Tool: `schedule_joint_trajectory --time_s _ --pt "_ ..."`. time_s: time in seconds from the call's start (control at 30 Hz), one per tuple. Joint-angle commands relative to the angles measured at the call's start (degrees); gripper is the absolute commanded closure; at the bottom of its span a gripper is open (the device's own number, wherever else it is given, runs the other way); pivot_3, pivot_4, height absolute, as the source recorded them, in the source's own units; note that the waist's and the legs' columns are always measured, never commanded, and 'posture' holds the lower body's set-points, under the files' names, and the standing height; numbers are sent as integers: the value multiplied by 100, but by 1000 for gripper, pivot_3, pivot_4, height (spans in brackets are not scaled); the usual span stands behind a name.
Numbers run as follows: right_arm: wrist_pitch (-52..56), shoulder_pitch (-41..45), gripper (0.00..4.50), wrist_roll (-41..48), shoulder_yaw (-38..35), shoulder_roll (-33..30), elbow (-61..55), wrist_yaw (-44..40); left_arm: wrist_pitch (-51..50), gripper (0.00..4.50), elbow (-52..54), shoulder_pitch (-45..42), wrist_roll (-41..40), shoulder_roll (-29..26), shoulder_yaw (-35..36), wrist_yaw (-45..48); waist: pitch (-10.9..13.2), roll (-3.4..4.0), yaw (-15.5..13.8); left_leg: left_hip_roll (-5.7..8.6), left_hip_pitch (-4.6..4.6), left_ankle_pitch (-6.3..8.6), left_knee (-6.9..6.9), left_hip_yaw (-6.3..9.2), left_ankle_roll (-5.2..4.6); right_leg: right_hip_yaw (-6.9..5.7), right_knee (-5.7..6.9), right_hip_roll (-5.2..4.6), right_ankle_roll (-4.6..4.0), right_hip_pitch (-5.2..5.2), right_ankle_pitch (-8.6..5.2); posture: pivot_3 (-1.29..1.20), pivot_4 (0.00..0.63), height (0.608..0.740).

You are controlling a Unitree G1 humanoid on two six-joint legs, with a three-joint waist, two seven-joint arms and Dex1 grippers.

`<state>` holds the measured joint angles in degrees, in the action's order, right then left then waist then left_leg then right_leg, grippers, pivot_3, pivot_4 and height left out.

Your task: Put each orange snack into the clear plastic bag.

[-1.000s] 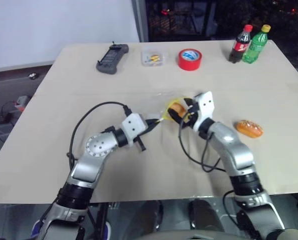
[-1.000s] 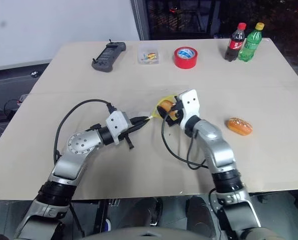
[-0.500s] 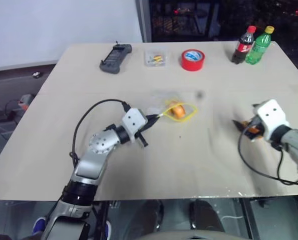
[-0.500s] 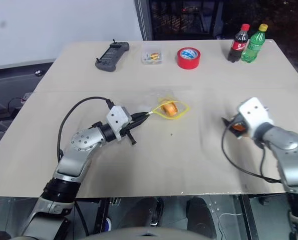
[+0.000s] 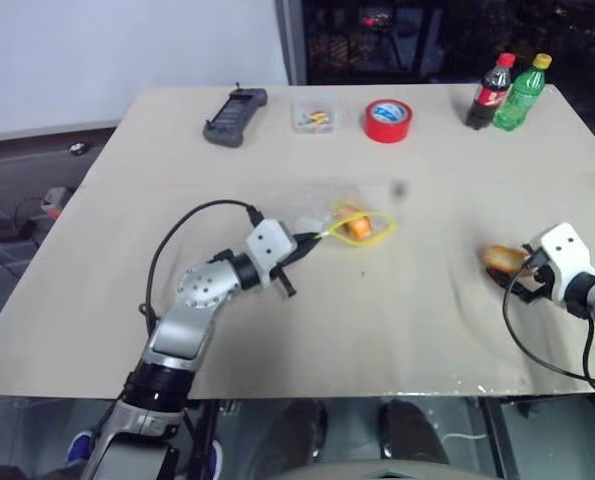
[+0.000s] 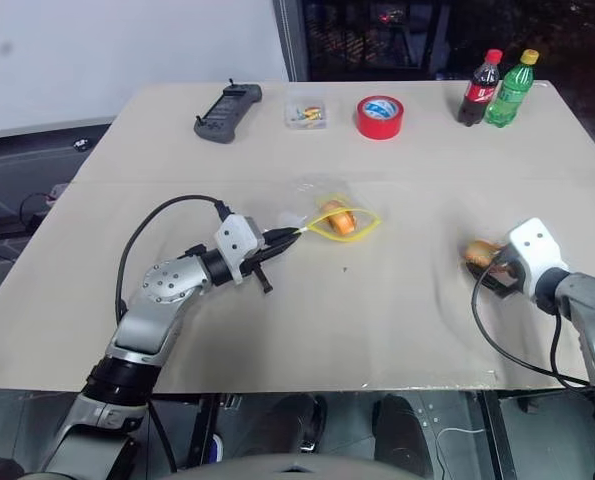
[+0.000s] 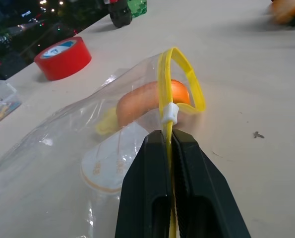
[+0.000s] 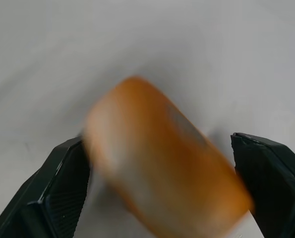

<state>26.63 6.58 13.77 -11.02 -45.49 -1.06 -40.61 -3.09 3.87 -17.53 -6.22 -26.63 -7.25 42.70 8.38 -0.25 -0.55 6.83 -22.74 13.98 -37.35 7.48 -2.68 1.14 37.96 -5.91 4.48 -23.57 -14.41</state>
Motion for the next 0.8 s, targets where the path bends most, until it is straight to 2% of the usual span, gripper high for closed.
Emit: schedule_joint_trajectory --time_s 0.03,0.2,0.43,0.47,0.5,0.67,0.8 --pt "190 109 31 283 -380 -105 -408 -62 -33 4500 234 -5 -150 -26 166 -18 0 0 -3 0 0 0 0 0 0 0 0 0 0 0 0 0 150 740" --pt "-253 -133 31 -236 -30 -419 -321 -162 23 4500 231 21 -125 -50 91 23 0 0 -22 2 0 0 0 0 0 -2 -1 1 0 1 0 0 150 740" --pt "-362 25 31 -420 139 -353 -24 -131 64 4500 187 -17 -102 -41 71 13 0 -1 -15 1 0 0 0 -1 0 -1 -1 0 0 1 0 0 150 740" --pt "-386 53 555 -453 163 -354 21 -119 67 4500 187 -18 -101 -40 69 13 0 -1 -15 1 0 0 0 -1 0 -1 -1 0 0 1 0 0 150 740" --pt "-433 93 835 -491 198 -354 85 -128 73 4500 181 -25 -98 -37 66 12 0 -1 -16 1 0 0 0 -2 0 0 -1 0 0 1 0 0 150 740" --pt "-650 238 3268 -678 327 -374 265 -136 79 4500 194 -18 -97 -49 82 4 0 -1 -15 1 0 0 -1 -1 0 -1 -1 0 0 1 0 0 150 740" --pt "-539 240 3268 -563 195 -321 -40 -130 3 4500 270 27 -153 -38 136 -37 0 -1 -18 1 0 0 -1 -1 0 -1 -1 0 0 1 0 0 150 740"
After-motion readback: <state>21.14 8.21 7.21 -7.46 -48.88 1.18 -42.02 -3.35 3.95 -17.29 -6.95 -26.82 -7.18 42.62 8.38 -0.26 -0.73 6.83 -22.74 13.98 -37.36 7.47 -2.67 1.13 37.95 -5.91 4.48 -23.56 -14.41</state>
